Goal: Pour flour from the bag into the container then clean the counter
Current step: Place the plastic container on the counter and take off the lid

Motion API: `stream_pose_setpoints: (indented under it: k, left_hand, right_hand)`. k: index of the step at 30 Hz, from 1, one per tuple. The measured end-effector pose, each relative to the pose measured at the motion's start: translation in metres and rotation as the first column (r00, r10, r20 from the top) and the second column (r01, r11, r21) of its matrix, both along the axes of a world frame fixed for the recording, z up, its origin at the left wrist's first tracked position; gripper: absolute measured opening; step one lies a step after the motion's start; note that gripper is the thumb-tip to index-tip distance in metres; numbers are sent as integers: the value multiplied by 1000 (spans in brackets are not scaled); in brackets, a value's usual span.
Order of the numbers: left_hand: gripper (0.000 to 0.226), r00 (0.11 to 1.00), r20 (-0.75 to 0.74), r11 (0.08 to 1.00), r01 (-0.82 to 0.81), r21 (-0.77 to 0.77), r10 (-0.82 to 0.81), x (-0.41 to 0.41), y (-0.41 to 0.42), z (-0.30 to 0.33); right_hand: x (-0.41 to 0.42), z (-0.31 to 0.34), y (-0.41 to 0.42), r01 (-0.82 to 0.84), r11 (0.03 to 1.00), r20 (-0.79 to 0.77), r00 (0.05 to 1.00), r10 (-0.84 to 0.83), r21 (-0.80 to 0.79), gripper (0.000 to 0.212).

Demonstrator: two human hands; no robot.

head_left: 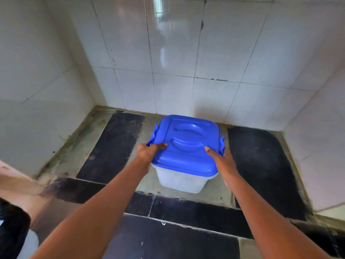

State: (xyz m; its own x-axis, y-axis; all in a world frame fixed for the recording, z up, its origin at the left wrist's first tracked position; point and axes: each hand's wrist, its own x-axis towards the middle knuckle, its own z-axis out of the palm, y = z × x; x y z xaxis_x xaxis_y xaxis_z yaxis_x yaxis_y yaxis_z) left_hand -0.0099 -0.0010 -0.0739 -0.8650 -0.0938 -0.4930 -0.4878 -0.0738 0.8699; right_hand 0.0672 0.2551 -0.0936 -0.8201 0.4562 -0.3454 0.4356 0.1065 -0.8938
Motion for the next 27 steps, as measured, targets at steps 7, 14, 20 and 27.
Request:
stream_pose_setpoints:
  k: [7, 14, 20, 27]
  left_hand:
    - [54, 967, 255, 995, -38, 87, 15, 89, -28, 110]
    - [88, 922, 385, 994, -77, 81, 40, 193, -70, 262]
    - [75, 926, 372, 993, -89, 76, 54, 290, -102, 438]
    - [56, 956, 290, 993, -65, 101, 33, 374, -133, 615]
  right_hand:
    - [88, 106, -27, -36, 999, 49, 998, 36, -3, 56]
    - [198, 266, -56, -34, 994, 144, 988, 49, -108, 48]
    - [289, 440, -92, -35, 993, 173, 983, 55, -116, 39]
    - [366, 613, -119, -61, 990, 89, 993, 73, -125, 54]
